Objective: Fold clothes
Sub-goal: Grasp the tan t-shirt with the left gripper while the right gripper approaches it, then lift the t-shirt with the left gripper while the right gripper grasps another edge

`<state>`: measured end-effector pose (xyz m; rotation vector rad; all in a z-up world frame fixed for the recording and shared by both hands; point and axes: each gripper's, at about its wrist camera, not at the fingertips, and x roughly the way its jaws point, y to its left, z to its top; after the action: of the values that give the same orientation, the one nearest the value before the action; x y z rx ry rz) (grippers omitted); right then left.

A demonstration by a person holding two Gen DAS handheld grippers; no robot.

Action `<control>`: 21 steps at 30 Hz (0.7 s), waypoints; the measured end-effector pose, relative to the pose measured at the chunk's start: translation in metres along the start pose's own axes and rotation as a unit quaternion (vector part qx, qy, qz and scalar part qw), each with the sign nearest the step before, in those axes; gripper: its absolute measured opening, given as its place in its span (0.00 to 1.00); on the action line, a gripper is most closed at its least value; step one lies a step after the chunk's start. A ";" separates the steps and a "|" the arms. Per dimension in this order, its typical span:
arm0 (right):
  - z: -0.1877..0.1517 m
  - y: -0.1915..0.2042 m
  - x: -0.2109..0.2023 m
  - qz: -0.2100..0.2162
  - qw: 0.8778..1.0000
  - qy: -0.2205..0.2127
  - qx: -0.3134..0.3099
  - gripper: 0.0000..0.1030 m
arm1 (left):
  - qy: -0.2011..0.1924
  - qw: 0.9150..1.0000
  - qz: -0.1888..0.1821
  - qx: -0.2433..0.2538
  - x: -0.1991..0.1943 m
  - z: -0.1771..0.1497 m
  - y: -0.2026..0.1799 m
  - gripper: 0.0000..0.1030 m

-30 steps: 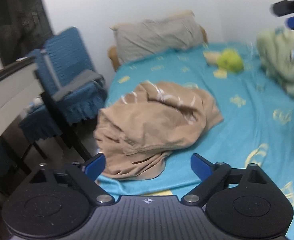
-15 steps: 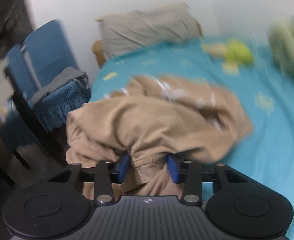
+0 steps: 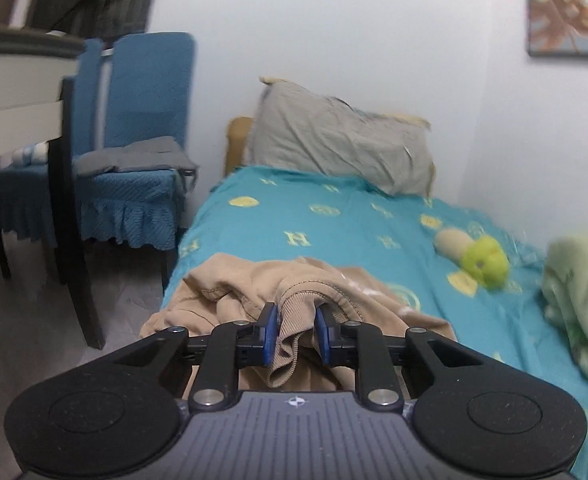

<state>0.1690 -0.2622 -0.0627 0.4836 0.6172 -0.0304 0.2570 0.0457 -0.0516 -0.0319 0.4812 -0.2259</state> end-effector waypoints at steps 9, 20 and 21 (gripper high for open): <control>-0.009 0.015 0.002 0.021 0.999 0.021 -0.018 0.39 | 0.043 0.999 -0.028 0.012 0.016 -0.037 -0.028 0.63; -0.022 0.037 0.013 0.090 0.994 0.031 -0.055 0.40 | 0.025 0.989 -0.093 -0.114 -0.040 -0.010 -0.022 0.09; -0.024 0.041 0.011 0.095 0.993 0.030 -0.065 0.40 | 0.018 0.988 -0.105 -0.115 -0.056 -0.006 -0.024 0.09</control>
<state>0.1717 -0.2143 -0.0682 0.4166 0.6253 0.2033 0.2010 0.0347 -0.0298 -0.3055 0.5381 -0.3772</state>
